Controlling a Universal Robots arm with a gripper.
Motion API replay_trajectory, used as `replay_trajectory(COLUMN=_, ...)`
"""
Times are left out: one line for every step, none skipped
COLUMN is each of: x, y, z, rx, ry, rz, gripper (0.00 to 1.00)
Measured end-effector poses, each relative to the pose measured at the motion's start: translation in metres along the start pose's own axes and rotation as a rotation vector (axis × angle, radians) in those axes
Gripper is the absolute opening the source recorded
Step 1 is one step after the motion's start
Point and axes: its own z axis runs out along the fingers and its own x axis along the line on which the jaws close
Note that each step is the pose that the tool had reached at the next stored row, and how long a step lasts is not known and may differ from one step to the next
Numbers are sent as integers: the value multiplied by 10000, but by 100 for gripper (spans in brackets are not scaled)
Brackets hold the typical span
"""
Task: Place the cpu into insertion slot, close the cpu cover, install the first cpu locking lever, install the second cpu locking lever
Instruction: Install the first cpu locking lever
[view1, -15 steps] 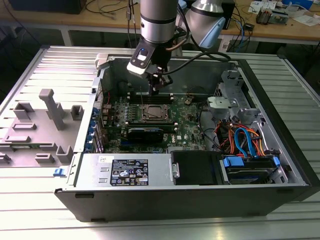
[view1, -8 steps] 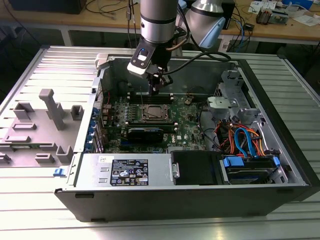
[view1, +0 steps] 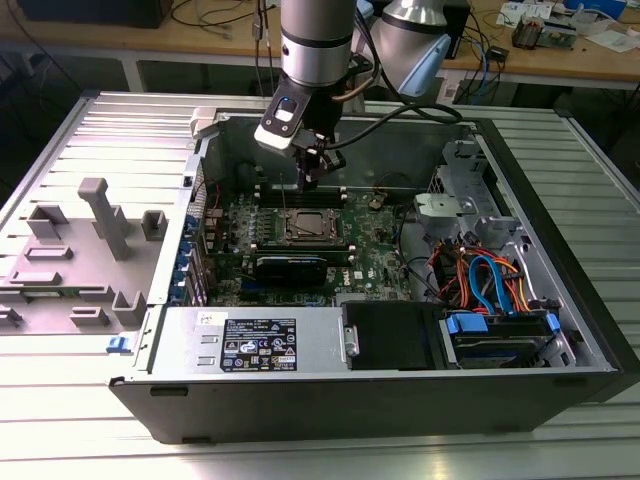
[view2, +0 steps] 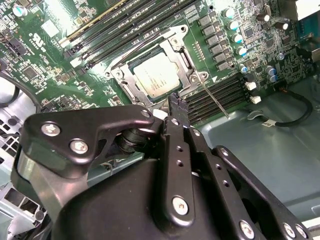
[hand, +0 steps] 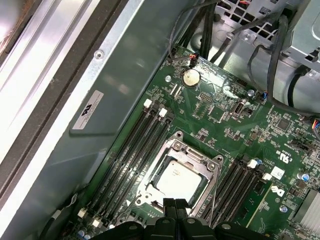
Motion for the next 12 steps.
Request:
replay_trajectory(x=-1, y=-1, z=1, rx=-2, ry=1, rz=-7, gripper=11)
replay_trajectory(x=-2, y=-1, z=0, rx=1, ry=1, rz=-47, gripper=11)
replay_trajectory(x=-2, y=-3, z=0, rx=3, ry=3, rz=-123, gripper=11)
replay_trajectory(x=-2, y=-3, z=0, rx=8, ry=5, rz=-240, gripper=11)
replay_trajectory(x=-2, y=-4, z=0, rx=14, ry=7, rz=-378, gripper=11)
replay_trajectory(x=-2, y=-4, z=3, rx=20, ry=12, rz=-605, gripper=11)
replay_trajectory(x=-2, y=-4, z=7, rx=24, ry=16, rz=-796, gripper=11)
replay_trajectory(x=-2, y=-4, z=12, rx=33, ry=22, rz=-1063, gripper=11)
replay_trajectory(x=-3, y=-4, z=17, rx=39, ry=24, rz=-1237, gripper=11)
replay_trajectory(x=-3, y=-4, z=26, rx=47, ry=30, rz=-1549, gripper=11)
replay_trajectory(x=-3, y=-4, z=33, rx=50, ry=30, rz=-1773, gripper=11)
replay_trajectory(x=-3, y=-4, z=39, rx=51, ry=28, rz=-1946, gripper=11)
